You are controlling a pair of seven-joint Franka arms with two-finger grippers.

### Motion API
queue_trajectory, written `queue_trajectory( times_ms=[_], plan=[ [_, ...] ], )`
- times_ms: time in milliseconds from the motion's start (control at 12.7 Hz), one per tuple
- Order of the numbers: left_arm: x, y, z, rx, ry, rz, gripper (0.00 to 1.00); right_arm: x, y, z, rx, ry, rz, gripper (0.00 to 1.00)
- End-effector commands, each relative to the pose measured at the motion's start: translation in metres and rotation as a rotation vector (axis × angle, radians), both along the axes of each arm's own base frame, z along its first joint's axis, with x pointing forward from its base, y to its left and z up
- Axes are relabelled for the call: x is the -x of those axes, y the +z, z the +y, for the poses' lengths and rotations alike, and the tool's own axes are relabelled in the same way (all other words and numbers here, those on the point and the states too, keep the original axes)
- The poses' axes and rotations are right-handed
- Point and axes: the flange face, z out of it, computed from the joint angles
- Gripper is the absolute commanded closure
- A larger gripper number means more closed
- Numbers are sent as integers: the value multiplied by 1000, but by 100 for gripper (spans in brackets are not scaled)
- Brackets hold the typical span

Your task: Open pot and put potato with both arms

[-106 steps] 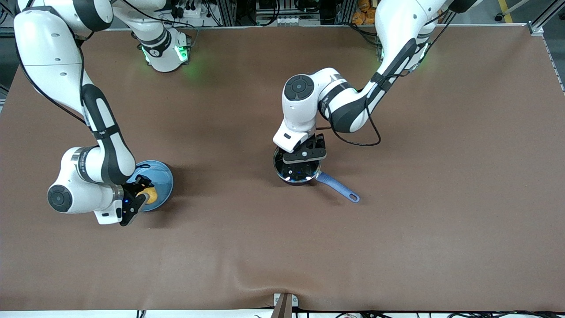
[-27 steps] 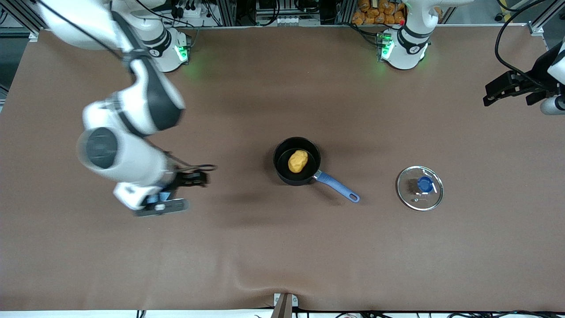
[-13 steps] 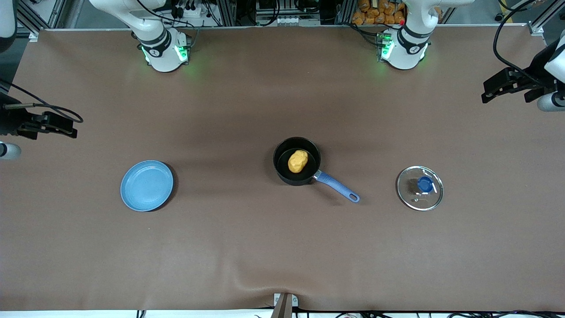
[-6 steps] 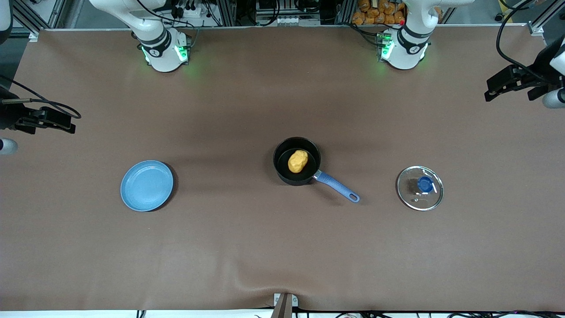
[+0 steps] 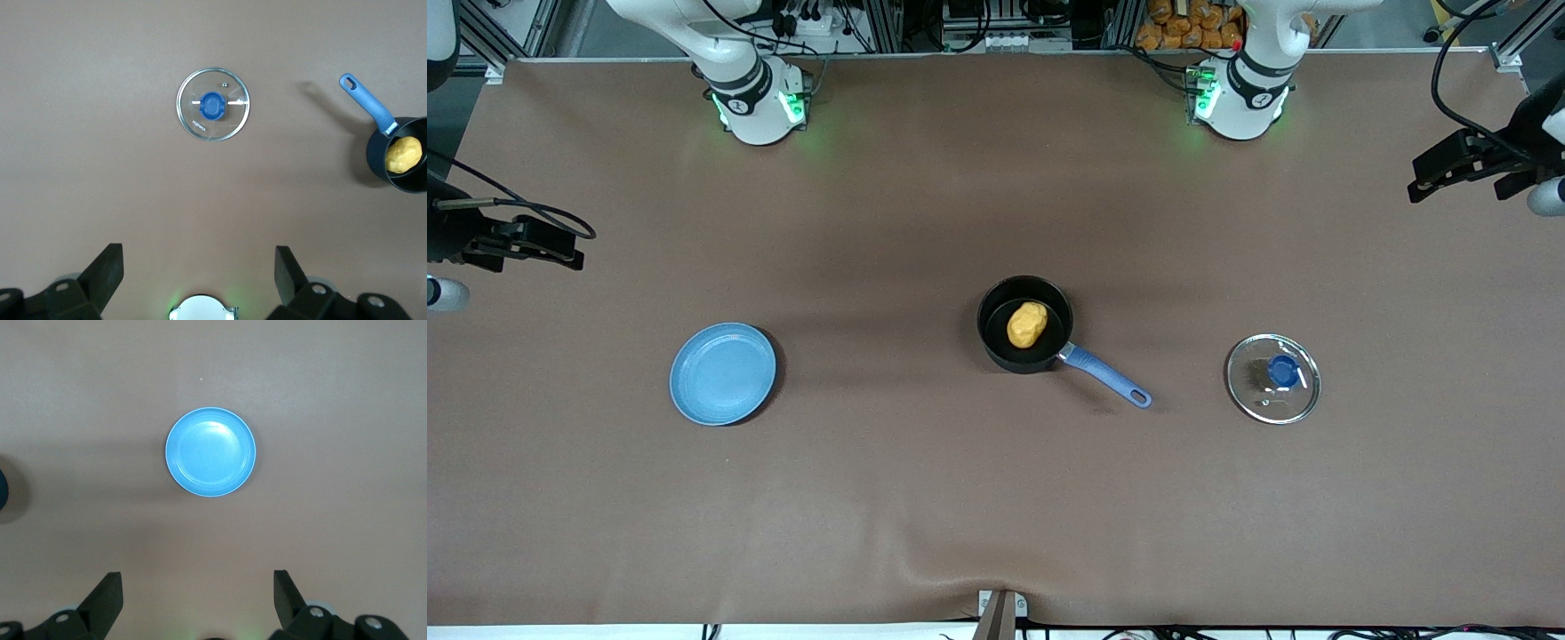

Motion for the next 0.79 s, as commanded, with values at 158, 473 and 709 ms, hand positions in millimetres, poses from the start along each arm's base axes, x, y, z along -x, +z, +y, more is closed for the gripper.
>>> queue_trajectory(
  times_ms=[158,473,709],
  plan=[
    [7,1,2,-4,-1,6,0,8,5,4,0,1,-11,0],
    [14,-4,-15,-6,-30,16,0,8,5,2,-2,2,-11,0],
    [13,-1,-21,-3,-44,6,0,8,6,0,0,-1,-12,0]
  ],
)
